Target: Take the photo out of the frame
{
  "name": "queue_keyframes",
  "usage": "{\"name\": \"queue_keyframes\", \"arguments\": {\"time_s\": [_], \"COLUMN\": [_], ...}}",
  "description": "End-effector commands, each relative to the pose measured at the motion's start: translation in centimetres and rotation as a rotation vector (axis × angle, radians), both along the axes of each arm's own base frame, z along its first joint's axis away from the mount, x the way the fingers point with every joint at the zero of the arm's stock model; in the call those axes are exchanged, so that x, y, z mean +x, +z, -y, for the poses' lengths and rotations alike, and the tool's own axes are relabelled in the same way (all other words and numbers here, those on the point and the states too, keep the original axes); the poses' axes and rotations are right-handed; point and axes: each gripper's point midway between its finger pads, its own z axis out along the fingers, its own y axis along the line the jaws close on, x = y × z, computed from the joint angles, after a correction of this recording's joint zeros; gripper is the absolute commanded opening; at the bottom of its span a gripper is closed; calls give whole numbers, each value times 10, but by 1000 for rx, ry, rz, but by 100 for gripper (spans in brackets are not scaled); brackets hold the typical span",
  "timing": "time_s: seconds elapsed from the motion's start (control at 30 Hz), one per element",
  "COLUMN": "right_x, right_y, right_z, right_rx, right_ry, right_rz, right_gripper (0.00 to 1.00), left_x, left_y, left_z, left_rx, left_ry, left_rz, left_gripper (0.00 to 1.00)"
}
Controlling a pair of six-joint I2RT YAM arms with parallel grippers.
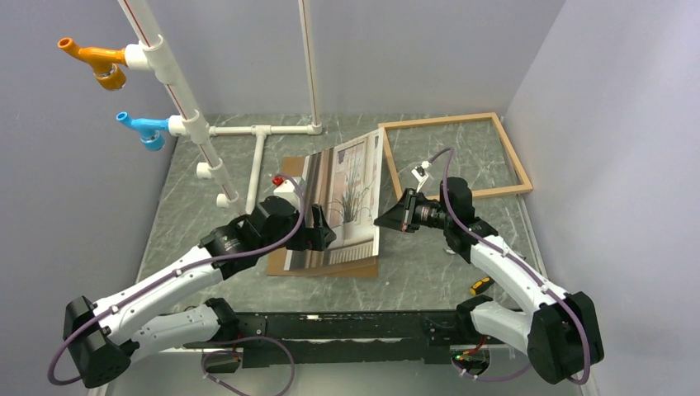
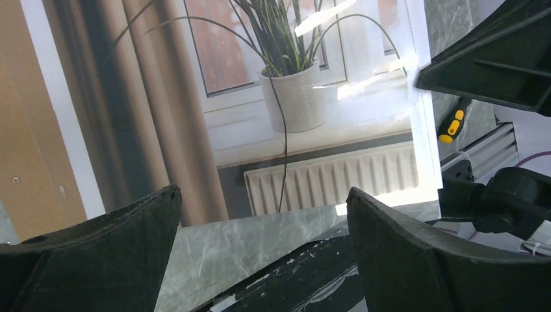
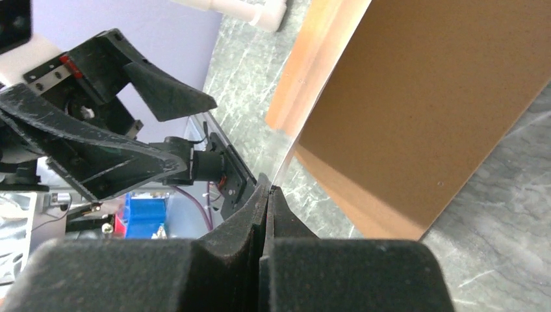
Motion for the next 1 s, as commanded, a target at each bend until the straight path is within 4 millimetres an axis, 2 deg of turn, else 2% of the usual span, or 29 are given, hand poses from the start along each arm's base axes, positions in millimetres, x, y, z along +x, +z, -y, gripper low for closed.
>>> {"name": "queue_keyframes", "arguments": {"time_s": [0.0,0.2,0.27,0.37,0.43,0.53,0.7,0.87,0.97], "right_x": [8,7,7,14,11,6,3,5,5], "right_y": [3,8,6,-13,-27,-40,-66,-87,-101], "right_z": [6,0,0,6,6,2,2,8,11], "right_rx": [-52,-17,-21,-96,-127,-80,-24,35,41], "right_ry": [-42,-13,0,-27,0,30,-5,-27,-38], "right_rz": [-27,-33,-32,-5,-13,-17,-42,-73,-100], "right_gripper": [0,0,0,0,0,0,0,0,6], "left_x": [4,0,1,7,12,25,32,25,19], "left_y": [22,25,19,4,-6,-40,-113,-151,-166], "left_z": [-3,1,2,6,8,4,-30,-39,-46], "left_rx": [-21,-57,-50,-14,29,117,279,299,335], "left_ry": [23,1,-1,0,-1,37,156,170,178], "left_rz": [40,43,38,18,4,-38,-155,-213,-248], "left_gripper": [99,99,99,99,99,99,99,99,99]}}
